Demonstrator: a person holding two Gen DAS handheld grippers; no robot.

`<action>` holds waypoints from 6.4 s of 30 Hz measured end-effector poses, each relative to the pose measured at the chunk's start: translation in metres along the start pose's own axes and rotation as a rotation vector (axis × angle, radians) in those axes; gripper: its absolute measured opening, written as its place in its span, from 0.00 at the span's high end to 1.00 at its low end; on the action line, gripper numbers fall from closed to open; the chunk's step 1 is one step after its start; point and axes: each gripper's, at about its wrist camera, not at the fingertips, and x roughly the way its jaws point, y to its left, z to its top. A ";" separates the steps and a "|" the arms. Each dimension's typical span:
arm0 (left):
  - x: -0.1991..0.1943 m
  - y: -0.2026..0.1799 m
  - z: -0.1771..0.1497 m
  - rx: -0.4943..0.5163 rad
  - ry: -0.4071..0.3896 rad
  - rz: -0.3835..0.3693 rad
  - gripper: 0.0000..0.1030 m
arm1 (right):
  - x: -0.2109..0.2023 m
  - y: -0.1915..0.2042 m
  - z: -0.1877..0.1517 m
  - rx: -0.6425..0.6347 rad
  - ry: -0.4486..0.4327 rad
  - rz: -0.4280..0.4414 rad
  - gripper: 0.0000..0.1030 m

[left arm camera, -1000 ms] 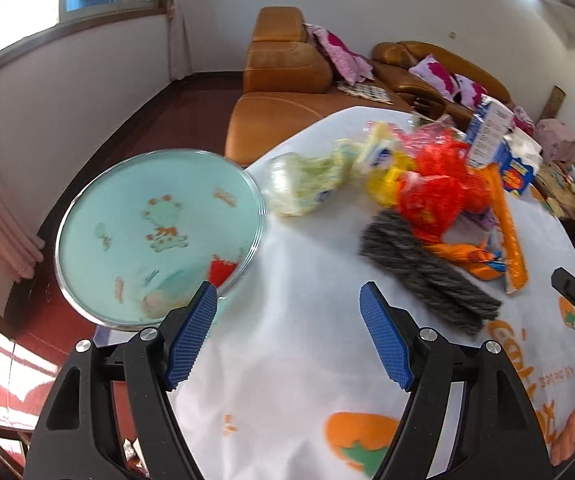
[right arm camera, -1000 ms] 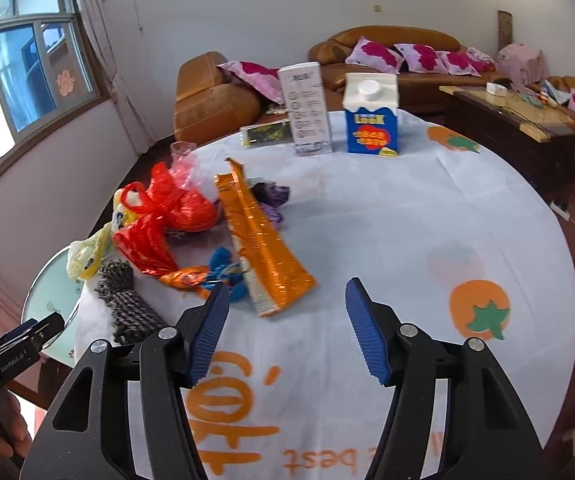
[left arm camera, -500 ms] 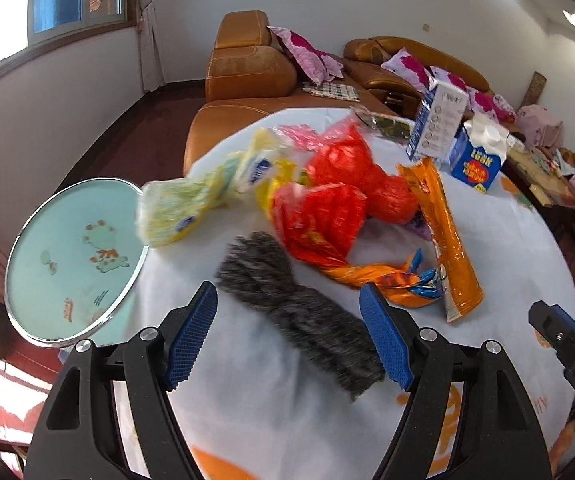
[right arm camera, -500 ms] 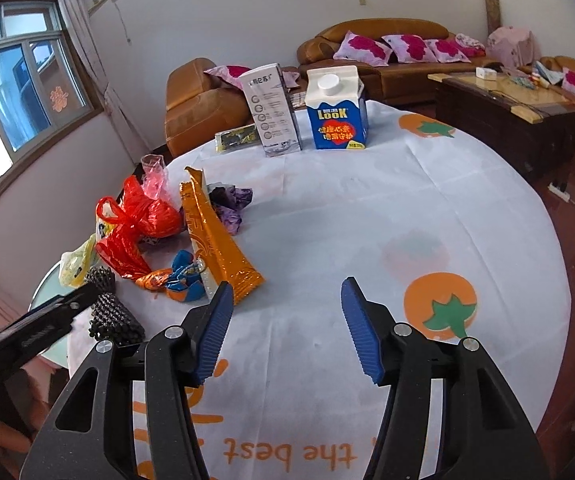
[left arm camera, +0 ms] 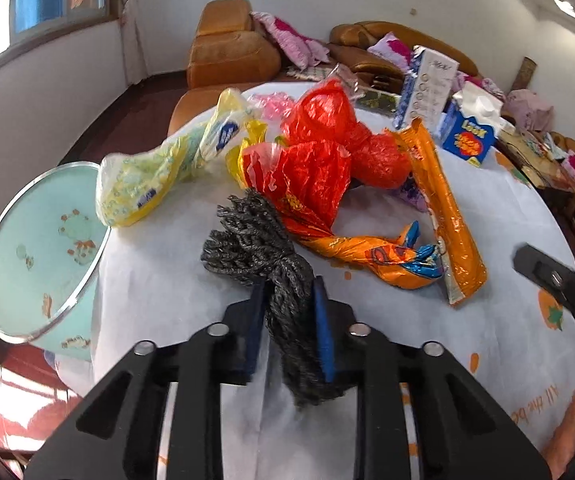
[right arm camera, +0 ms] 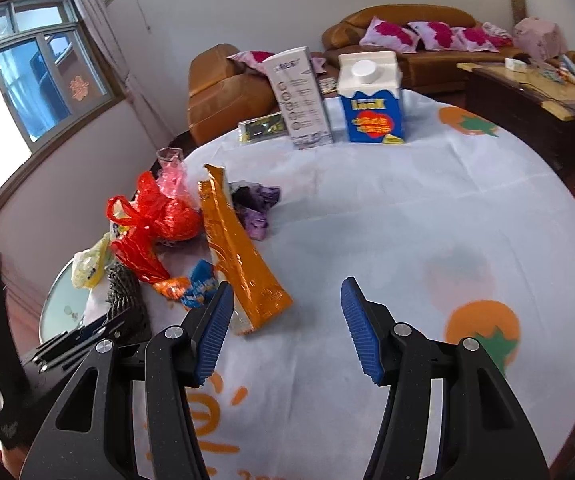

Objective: Collect trash
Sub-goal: 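Grasp the dark grey scrubber with the left tool, then grasp the long orange snack wrapper with the right tool while the left tool lifts the scrubber, then carry the scrubber and orange wrapper over the teal bin with both tools, then open the right tool to drop the wrapper while the left tool drops the scrubber into the bin, then move both open tools back over the items on the table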

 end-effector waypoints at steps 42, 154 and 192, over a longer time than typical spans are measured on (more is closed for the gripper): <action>-0.089 0.083 0.003 -0.020 -0.194 0.040 0.81 | -0.041 0.063 0.003 -0.121 -0.104 -0.023 0.86; -0.029 0.242 0.006 -0.280 -0.045 0.243 0.80 | 0.084 0.273 -0.029 -0.369 0.116 0.190 0.70; -0.081 0.184 0.004 -0.204 -0.102 0.334 0.06 | 0.003 0.155 -0.026 -0.158 -0.004 0.081 0.52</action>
